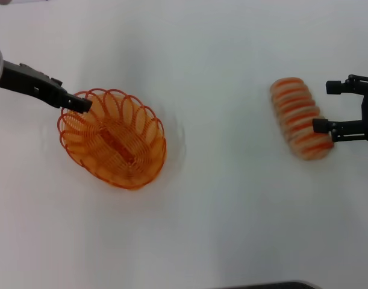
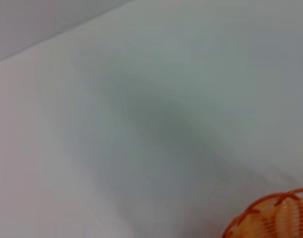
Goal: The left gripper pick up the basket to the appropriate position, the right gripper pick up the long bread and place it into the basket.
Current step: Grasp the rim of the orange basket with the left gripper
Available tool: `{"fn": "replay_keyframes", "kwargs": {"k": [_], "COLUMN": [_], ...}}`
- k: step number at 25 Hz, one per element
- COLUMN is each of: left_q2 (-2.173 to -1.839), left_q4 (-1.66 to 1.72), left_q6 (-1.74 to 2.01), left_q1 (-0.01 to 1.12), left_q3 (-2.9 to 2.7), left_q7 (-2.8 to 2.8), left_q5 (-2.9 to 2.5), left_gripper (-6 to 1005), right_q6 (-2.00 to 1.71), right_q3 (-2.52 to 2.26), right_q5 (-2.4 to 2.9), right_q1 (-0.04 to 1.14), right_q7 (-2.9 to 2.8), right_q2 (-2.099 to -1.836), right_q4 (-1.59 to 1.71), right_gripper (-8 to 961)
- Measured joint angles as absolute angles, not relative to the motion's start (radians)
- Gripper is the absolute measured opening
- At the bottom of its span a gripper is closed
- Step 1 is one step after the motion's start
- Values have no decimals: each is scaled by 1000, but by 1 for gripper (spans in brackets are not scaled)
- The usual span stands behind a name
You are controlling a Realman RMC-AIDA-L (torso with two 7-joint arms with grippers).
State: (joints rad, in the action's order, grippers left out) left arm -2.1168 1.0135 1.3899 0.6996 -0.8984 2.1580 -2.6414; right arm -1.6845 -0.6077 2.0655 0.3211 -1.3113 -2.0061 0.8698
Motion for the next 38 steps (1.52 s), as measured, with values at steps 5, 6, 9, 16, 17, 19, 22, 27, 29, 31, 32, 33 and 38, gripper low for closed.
{"fn": "replay_keyframes", "kwargs": {"k": [5, 6, 9, 16, 17, 19, 22, 27, 29, 31, 32, 33, 38], "left_q2": [-2125, -2126, -2126, -2135, -2136, -2138, -2142, -2145, -2144, -2143, -2141, -2140, -2138], "left_q4": [1014, 1015, 1011, 1003, 1001, 998, 996, 994, 991, 985, 981, 979, 969], "left_q6": [1391, 1391, 1392, 1380, 1380, 1380, 1379, 1377, 1376, 1376, 1376, 1377, 1384], "left_q1": [707, 707, 709, 709, 709, 709, 709, 710, 713, 717, 719, 720, 721], "left_q3": [-936, -940, -950, -961, -963, -966, -968, -968, -968, -968, -968, -968, -969], "left_q7": [2169, 2170, 2172, 2180, 2181, 2182, 2182, 2192, 2198, 2206, 2208, 2209, 2208], "left_q5": [-2683, -2685, -2689, -2701, -2703, -2709, -2718, -2720, -2721, -2723, -2725, -2725, -2729], "left_gripper": [871, 871, 870, 868, 868, 868, 867, 680, 616, 552, 520, 488, 225], "right_q6": [-1684, -1684, -1684, -1682, -1682, -1682, -1682, -1681, -1681, -1683, -1684, -1684, -1684], "right_q3": [-597, -597, -597, -597, -597, -596, -595, -593, -587, -582, -580, -579, -572], "right_q5": [2066, 2066, 2066, 2066, 2066, 2066, 2066, 2066, 2066, 2066, 2066, 2066, 2066], "right_q1": [325, 326, 327, 327, 327, 327, 327, 327, 327, 327, 327, 327, 327], "right_q7": [-1312, -1312, -1312, -1312, -1312, -1312, -1312, -1312, -1312, -1313, -1314, -1316, -1318], "right_q2": [-2005, -2005, -2005, -2005, -2005, -2005, -2005, -2005, -2005, -2005, -2005, -2005, -2005], "right_q4": [870, 870, 870, 870, 870, 870, 870, 870, 870, 870, 870, 870, 870], "right_gripper": [942, 942, 942, 942, 942, 942, 942, 942, 942, 942, 942, 942, 941]}}
